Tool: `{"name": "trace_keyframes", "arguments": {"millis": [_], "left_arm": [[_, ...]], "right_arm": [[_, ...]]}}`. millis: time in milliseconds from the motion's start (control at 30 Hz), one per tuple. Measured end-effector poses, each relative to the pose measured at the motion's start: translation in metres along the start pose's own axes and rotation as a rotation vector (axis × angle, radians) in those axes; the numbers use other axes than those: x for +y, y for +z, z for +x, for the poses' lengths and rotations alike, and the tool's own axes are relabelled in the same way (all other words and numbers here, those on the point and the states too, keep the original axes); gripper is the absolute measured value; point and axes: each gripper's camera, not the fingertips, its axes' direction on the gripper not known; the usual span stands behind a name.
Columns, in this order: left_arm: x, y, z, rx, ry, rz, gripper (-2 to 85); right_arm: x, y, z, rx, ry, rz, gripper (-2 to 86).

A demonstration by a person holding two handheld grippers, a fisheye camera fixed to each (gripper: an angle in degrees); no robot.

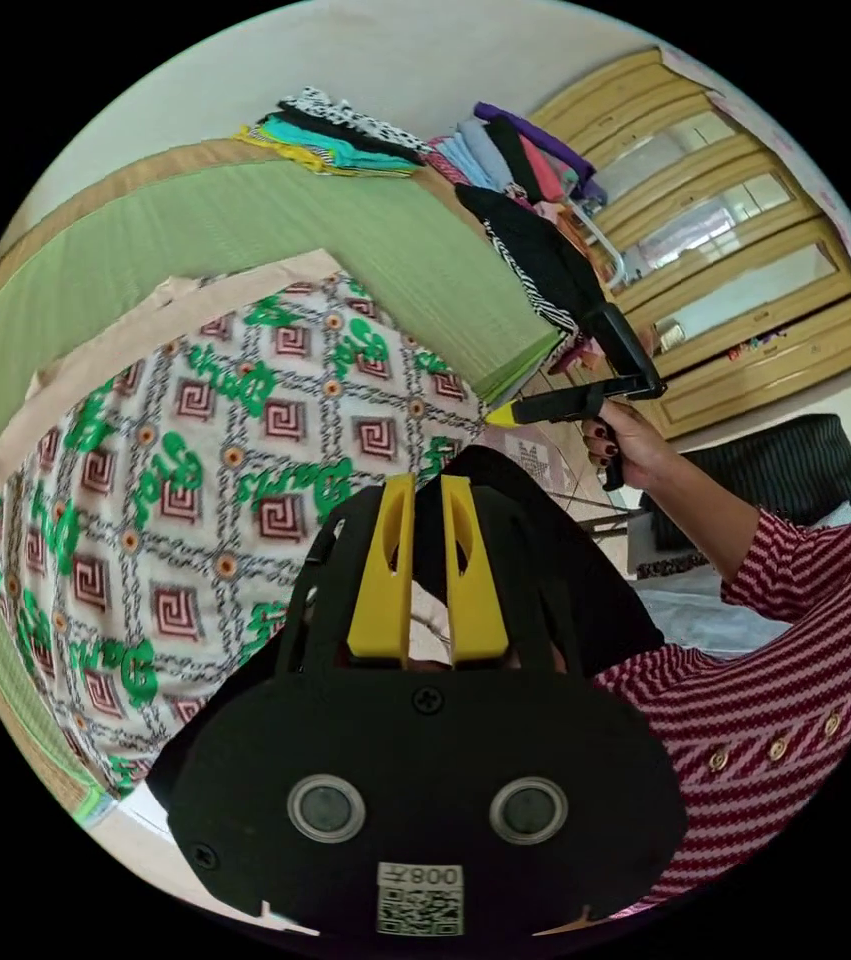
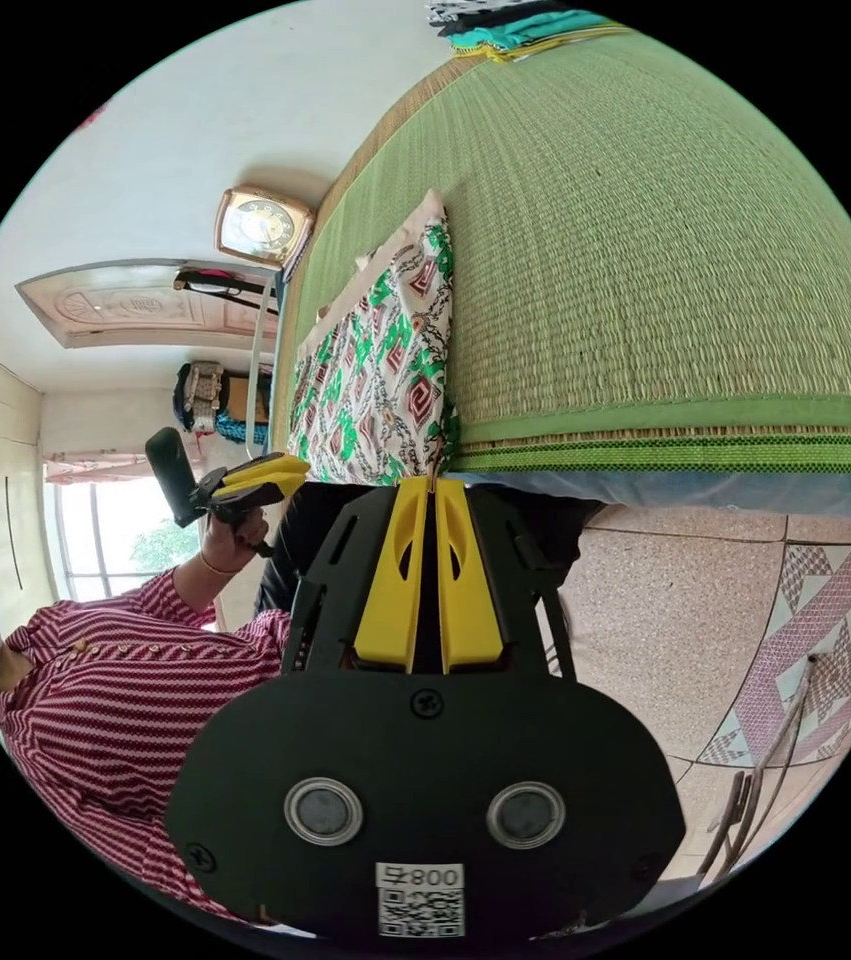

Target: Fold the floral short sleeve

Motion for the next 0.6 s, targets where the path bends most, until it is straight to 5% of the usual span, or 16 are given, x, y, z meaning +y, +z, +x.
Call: {"name": "trace_keyframes", "arguments": {"millis": [267, 600], "left_arm": [[-0.033, 0.112, 0.044, -0.171, 0.222, -0.102, 7.9], [-0.018, 0.165, 0.015, -0.21, 0.178, -0.088, 1.4]], "right_arm": [[0.001, -0.025, -0.027, -0.075, -0.052, 0.011, 1.3], [-0.02, -0.047, -0.032, -0.132, -0.025, 0.016, 2.4]]}}
